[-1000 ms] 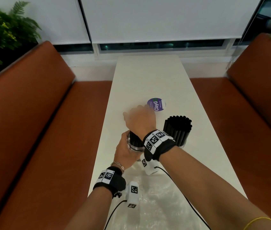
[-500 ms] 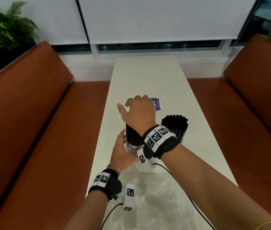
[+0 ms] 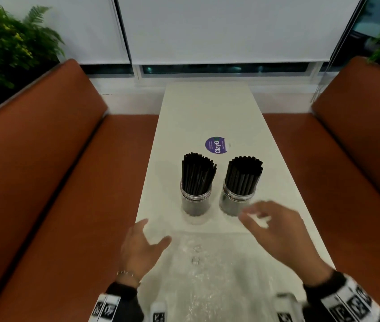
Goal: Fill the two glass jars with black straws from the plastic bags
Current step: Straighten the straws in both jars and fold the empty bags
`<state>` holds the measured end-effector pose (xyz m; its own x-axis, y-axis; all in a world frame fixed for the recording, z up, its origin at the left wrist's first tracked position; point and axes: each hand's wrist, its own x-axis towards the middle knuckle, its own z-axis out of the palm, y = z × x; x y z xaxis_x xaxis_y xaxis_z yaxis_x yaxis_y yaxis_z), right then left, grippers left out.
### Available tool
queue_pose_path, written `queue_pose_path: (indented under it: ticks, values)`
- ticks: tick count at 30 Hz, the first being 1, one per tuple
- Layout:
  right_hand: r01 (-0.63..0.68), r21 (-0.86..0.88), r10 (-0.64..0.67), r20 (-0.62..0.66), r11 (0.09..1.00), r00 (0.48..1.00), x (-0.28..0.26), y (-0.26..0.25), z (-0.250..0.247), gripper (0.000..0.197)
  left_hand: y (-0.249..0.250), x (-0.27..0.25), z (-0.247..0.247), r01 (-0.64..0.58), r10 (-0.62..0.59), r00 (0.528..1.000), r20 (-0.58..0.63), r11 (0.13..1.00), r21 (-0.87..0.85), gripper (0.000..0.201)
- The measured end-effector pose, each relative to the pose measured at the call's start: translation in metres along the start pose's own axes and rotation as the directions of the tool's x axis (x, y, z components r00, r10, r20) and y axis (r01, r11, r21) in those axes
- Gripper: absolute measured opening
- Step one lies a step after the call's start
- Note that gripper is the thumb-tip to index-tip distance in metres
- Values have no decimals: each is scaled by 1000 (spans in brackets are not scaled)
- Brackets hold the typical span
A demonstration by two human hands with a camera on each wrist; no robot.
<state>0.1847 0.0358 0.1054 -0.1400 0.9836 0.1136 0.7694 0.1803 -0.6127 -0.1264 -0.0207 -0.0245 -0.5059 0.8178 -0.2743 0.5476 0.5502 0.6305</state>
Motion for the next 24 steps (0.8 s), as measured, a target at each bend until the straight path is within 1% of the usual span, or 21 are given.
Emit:
queue_pose_path:
  ticks: [1,2,4,5,7,8,11,13,14,16,17,19,20,22,24]
  values:
    - [-85,-54,88,59,995,994,-14,19,6,21,-13,-11,-2,47,-48,999,18,997,57,103]
    - [-168,-113,181,118,979,976,-28,38,14,30,-24,-22,-2,86,-90,995,48,992,93,109]
    - [-318,-198,359,228,927,905,-51,69,33,57,-39,-43,2,136,-152,981,124,982,133,120]
    - [-385,-197,427,265,902,865,-58,82,42,72,-43,-52,6,150,-171,972,160,979,137,123]
    - [-488,-144,508,312,861,803,-68,97,58,92,-44,-66,15,155,-176,968,180,979,129,124]
    - [-514,-124,525,323,849,788,-70,103,66,98,-43,-70,20,163,-181,969,169,980,117,122]
    - [-555,-116,556,356,823,751,-68,112,85,106,-33,-73,31,229,-230,962,147,973,20,102]
    - [-598,-83,587,342,797,734,-70,118,96,102,-29,-74,36,257,-251,958,136,966,-35,89]
    - [-611,-62,595,325,789,735,-70,120,99,97,-29,-73,38,261,-253,959,132,964,-45,80]
    - [-607,-53,589,321,793,742,-71,123,102,81,-31,-70,40,271,-263,956,131,961,-49,67]
    - [-601,-51,582,325,798,745,-71,123,101,70,-31,-69,39,275,-267,956,124,960,-55,64]
    - [-587,-36,566,317,809,761,-72,125,99,45,-30,-64,36,272,-265,959,96,960,-65,63]
    - [-571,-35,552,313,820,773,-72,125,98,38,-29,-60,35,270,-265,961,83,961,-58,64]
    - [-551,-17,526,323,835,787,-71,126,99,34,-26,-54,30,284,-280,957,74,958,-39,71]
    - [-561,50,512,349,826,785,-71,129,98,32,-23,-48,28,290,-287,954,88,956,-35,81]
